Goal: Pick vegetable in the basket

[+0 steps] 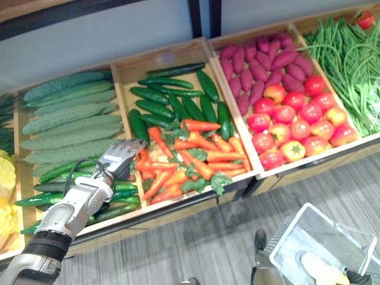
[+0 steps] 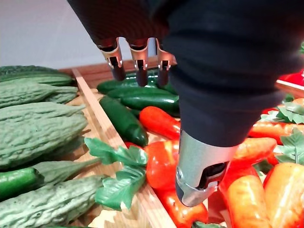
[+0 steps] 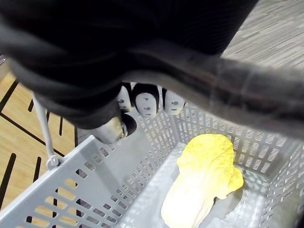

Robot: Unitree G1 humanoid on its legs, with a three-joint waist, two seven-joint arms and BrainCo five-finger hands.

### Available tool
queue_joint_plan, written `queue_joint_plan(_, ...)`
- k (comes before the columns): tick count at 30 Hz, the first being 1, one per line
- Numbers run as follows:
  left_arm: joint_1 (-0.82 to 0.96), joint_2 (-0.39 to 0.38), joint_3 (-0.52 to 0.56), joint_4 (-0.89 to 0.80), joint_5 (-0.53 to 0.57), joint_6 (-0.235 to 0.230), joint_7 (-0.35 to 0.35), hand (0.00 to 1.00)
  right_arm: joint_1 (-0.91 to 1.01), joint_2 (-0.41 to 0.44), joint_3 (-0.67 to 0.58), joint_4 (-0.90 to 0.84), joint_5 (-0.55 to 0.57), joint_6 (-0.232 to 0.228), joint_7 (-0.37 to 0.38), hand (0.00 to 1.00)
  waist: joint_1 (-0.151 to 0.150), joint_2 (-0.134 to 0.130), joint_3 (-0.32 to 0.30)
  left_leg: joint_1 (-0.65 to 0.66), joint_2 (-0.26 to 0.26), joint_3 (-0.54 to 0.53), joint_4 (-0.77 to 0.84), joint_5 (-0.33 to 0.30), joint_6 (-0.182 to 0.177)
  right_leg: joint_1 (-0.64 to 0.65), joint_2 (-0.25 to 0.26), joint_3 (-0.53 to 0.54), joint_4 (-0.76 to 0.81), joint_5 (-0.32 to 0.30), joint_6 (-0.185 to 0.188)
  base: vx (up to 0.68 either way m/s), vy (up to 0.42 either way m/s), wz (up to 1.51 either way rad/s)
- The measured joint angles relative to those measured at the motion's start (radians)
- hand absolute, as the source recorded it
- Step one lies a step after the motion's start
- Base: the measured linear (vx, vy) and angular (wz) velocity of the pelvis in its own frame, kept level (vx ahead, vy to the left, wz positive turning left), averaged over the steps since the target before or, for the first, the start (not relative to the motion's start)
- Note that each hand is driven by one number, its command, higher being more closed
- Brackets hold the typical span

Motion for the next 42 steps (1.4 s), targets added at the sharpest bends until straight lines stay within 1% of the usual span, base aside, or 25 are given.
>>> queue_joint_plan(3,-0.013,-0.015,0.000,0.000,-0.001,0.001,0.000,0.00,-0.008,-0.001,0.000,0.002,0.000,0.001,0.000,1.00,0.002,-0.006,0.011,-0.014,0.002,-0.001,0.011,0.000,0.000,-0.015,0.001,0.000,0.000,0.002,-0.002,-0.04,-0.076,0.01)
queue_joint_plan(5,-0.022,-0.036,0.000,0.000,-0.001,0.002,0.000,0.00,-0.020,-0.004,0.000,0.001,0.000,0.001,0.000,1.00,0.001,-0.007,0.029,-0.020,0.005,0.000,0.019,0.000,0.000,-0.020,0.002,0.004,0.000,0.002,-0.001,-0.03,-0.080,-0.04)
queue_joint_plan(10,-0.039,-0.047,-0.001,0.000,-0.001,0.003,0.000,0.00,-0.039,-0.004,0.000,-0.002,0.001,0.001,0.000,1.00,-0.004,-0.008,0.049,-0.030,0.006,0.007,0.026,-0.002,-0.001,-0.041,0.008,0.024,0.007,0.002,-0.001,-0.04,-0.074,-0.11)
queue_joint_plan(14,-0.059,-0.055,-0.002,0.000,-0.002,0.012,0.000,0.00,-0.046,-0.004,-0.001,-0.016,0.001,0.001,0.000,1.00,-0.006,-0.007,0.067,-0.045,0.022,0.013,0.054,-0.025,-0.001,-0.054,0.021,0.029,0.019,0.002,-0.002,-0.04,-0.072,-0.08)
queue_joint_plan(16,-0.059,-0.056,-0.003,0.000,-0.002,0.012,0.000,0.00,-0.046,-0.004,-0.001,-0.021,0.001,0.001,0.000,1.00,-0.011,-0.007,0.069,-0.045,0.023,0.014,0.059,-0.025,-0.001,-0.055,0.021,0.030,0.019,0.002,-0.002,-0.03,-0.061,-0.02)
queue_joint_plan(19,-0.059,-0.058,-0.005,0.003,-0.001,0.013,0.000,0.00,-0.049,-0.007,0.000,-0.032,0.001,0.001,0.000,1.00,-0.011,-0.006,0.071,-0.048,0.022,0.028,0.059,-0.025,-0.001,-0.069,0.023,0.041,0.024,0.002,-0.002,-0.03,-0.058,-0.09)
queue_joint_plan(22,-0.071,-0.095,-0.013,0.051,-0.001,0.021,0.008,0.00,-0.049,-0.015,0.000,-0.031,0.001,0.001,-0.001,1.00,-0.013,-0.004,0.075,-0.050,0.022,0.032,0.060,-0.025,-0.002,-0.070,0.025,0.047,0.024,0.002,-0.002,-0.05,-0.062,-0.06)
queue_joint_plan(23,-0.083,-0.113,-0.017,0.082,-0.001,0.024,0.019,1.00,-0.049,-0.020,0.000,-0.031,0.001,0.001,-0.001,1.00,-0.015,-0.004,0.078,-0.053,0.024,0.033,0.061,-0.026,-0.003,-0.071,0.026,0.047,0.024,0.002,-0.002,-0.06,-0.064,-0.03)
queue_joint_plan(25,-0.100,-0.117,-0.027,0.104,-0.001,0.034,0.029,1.00,-0.050,-0.022,0.000,-0.032,0.001,0.000,-0.001,1.00,-0.015,-0.007,0.081,-0.062,0.024,0.034,0.062,-0.027,-0.003,-0.082,0.026,0.048,0.025,0.002,-0.002,-0.06,-0.066,0.00)
queue_joint_plan(27,-0.120,-0.124,-0.027,0.114,-0.001,0.043,0.061,1.00,-0.051,-0.022,0.000,-0.033,0.001,0.000,-0.002,1.00,-0.014,-0.008,0.090,-0.062,0.025,0.034,0.063,-0.027,-0.003,-0.089,0.027,0.049,0.029,0.002,-0.002,-0.04,-0.070,0.00)
queue_joint_plan(29,-0.151,-0.149,-0.024,0.148,0.001,0.060,0.073,1.00,-0.056,-0.022,0.000,-0.035,0.001,-0.001,-0.002,1.00,-0.014,-0.007,0.090,-0.061,0.031,0.040,0.067,-0.027,-0.003,-0.088,0.033,0.053,0.034,0.002,-0.002,-0.05,-0.072,-0.09)
queue_joint_plan(32,-0.176,-0.180,-0.021,0.203,0.004,0.082,0.073,1.00,-0.056,-0.022,0.000,-0.036,0.001,-0.001,-0.002,1.00,-0.021,-0.008,0.091,-0.061,0.036,0.044,0.076,-0.029,-0.006,-0.088,0.037,0.056,0.036,0.002,-0.002,-0.06,-0.074,-0.06)
queue_joint_plan(35,-0.176,-0.214,-0.001,0.241,0.011,0.104,0.072,1.00,-0.055,-0.022,0.000,-0.036,0.001,-0.001,-0.002,1.00,-0.022,-0.008,0.091,-0.057,0.036,0.057,0.077,-0.029,-0.006,-0.088,0.040,0.065,0.036,0.002,-0.002,-0.05,-0.067,-0.08)
queue_joint_plan(37,-0.176,-0.227,0.009,0.258,0.011,0.110,0.074,1.00,-0.055,-0.022,0.000,-0.036,0.001,-0.001,-0.002,1.00,-0.021,-0.009,0.092,-0.052,0.036,0.059,0.078,-0.029,-0.006,-0.087,0.042,0.069,0.037,0.002,-0.002,-0.05,-0.068,-0.06)
queue_joint_plan(42,-0.176,-0.235,0.012,0.277,0.013,0.124,0.076,1.00,-0.055,-0.022,0.000,-0.037,0.001,-0.001,-0.003,1.00,-0.021,-0.013,0.094,-0.044,0.041,0.063,0.090,-0.041,-0.010,-0.084,0.047,0.078,0.043,0.002,-0.002,-0.05,-0.054,-0.05)
